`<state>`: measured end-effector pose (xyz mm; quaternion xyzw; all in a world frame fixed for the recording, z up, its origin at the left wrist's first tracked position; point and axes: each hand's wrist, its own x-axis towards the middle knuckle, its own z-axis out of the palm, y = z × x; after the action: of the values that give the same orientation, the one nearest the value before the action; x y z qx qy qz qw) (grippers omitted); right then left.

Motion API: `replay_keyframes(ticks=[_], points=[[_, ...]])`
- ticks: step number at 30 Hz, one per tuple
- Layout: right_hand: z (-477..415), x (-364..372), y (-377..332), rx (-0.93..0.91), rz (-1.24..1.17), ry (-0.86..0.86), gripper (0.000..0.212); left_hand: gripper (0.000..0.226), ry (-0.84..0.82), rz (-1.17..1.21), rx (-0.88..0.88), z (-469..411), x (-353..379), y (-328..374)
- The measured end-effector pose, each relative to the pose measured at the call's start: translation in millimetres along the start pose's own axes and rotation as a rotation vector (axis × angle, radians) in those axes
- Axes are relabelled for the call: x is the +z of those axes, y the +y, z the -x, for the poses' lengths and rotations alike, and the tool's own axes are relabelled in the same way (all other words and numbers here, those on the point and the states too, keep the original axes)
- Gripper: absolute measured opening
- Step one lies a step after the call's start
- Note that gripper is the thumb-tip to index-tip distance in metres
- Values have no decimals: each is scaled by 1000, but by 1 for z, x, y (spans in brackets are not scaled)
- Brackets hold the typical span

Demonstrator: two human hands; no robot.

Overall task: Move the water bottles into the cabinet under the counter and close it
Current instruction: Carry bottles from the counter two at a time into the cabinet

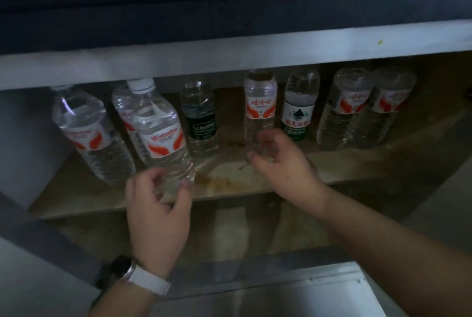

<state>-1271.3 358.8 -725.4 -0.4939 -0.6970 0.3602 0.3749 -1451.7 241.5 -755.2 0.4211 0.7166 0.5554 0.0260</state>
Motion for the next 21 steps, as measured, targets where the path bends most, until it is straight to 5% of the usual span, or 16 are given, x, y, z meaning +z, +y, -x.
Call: replay_keyframes(ticks=[7,11,21], points=[[-26,55,-24,6,-22,-114,74,86,-69,93,-123,-24,6,-10],[-48,81,-31,4,-76,-135,81,80,-71,98,-115,-34,16,-14],[-78,106,-18,10,-92,-132,59,75,-93,158,-61,-47,24,-21]])
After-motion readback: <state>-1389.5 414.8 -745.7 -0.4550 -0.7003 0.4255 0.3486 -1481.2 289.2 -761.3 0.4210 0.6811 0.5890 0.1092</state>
